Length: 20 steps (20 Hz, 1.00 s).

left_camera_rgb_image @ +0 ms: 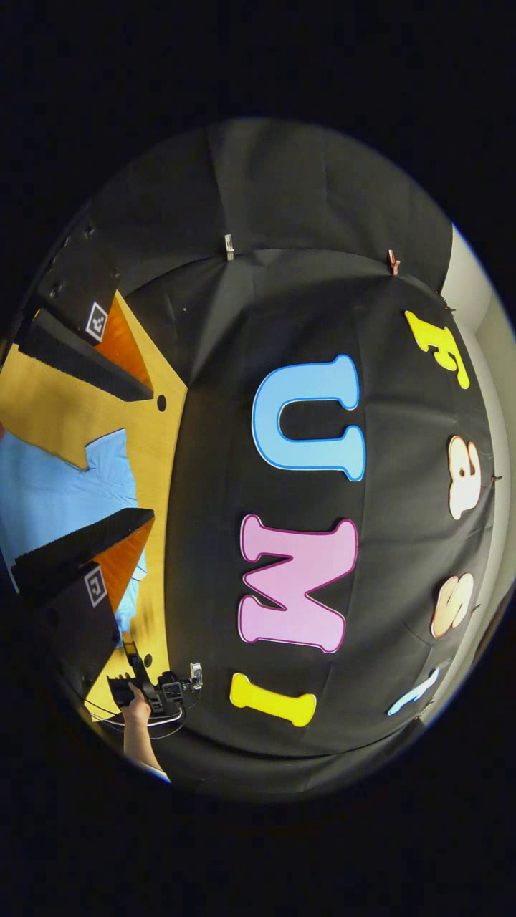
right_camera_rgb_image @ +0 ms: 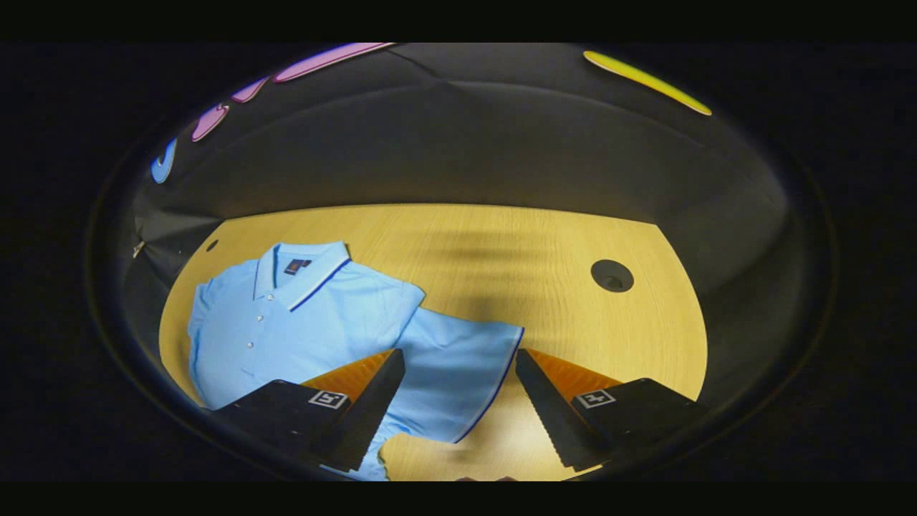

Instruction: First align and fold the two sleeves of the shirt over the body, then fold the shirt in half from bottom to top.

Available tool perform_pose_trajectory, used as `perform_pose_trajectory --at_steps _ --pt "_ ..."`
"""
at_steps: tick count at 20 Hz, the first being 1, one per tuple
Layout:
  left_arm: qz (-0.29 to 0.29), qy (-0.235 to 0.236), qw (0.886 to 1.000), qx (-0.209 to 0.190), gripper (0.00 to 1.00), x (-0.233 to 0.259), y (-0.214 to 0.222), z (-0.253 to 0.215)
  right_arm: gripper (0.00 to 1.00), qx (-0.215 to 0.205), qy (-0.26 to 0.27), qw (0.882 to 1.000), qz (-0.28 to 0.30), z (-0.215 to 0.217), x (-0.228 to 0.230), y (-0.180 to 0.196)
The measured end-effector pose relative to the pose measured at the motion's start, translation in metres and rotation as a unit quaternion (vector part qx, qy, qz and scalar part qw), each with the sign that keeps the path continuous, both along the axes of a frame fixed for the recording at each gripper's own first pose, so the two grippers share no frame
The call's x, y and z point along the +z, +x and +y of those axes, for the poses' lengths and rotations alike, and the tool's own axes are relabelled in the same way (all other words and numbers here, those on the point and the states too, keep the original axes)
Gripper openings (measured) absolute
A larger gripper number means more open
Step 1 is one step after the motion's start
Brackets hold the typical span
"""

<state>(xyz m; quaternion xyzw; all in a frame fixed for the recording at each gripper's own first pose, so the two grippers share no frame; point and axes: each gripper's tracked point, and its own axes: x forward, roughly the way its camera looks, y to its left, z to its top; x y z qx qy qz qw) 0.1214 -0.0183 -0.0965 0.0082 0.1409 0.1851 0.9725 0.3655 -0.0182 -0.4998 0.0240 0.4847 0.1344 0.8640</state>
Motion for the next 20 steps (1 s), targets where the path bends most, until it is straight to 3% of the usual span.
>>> perform_pose_trajectory --at_steps 6,8,9,10,12,13,15,16,20 --pt "0.002 0.001 1.0 0.003 0.97 -0.001 -0.004 0.01 0.98 -0.002 -0.017 0.999 0.033 -0.002 -0.022 -0.01" --pt "0.004 -0.004 1.0 0.007 0.97 -0.003 -0.006 0.015 0.9 -0.009 -0.018 0.999 0.036 -0.001 -0.022 -0.009" --pt "0.005 -0.007 1.0 0.009 0.97 -0.005 -0.006 0.016 0.75 -0.011 -0.014 0.999 0.03 -0.001 -0.019 -0.007" --pt "0.005 -0.008 1.0 0.01 0.97 -0.004 -0.007 0.016 0.7 -0.012 -0.01 0.999 0.03 -0.001 -0.019 -0.005" --pt "0.004 -0.003 1.0 0.007 0.97 -0.003 -0.007 0.016 0.24 -0.038 0.005 0.999 0.035 0.003 -0.018 -0.004" --pt "0.005 0.002 1.0 0.005 0.97 -0.003 -0.009 0.016 0.1 -0.049 0.009 0.998 0.039 0.002 -0.019 -0.003" --pt "0.004 0.012 1.0 0.001 0.97 0.001 -0.011 0.017 0.16 -0.049 0.008 0.998 0.039 0.004 -0.019 -0.003" --pt "0.003 0.014 1.0 0.001 0.97 0.002 -0.013 0.019 0.1 -0.046 0.01 0.998 0.041 0.007 -0.017 -0.006" --pt "0.0 -0.003 1.0 0.016 0.97 0.001 -0.02 0.031 0.1 -0.022 0.056 0.998 0.018 0.046 0.017 -0.01"
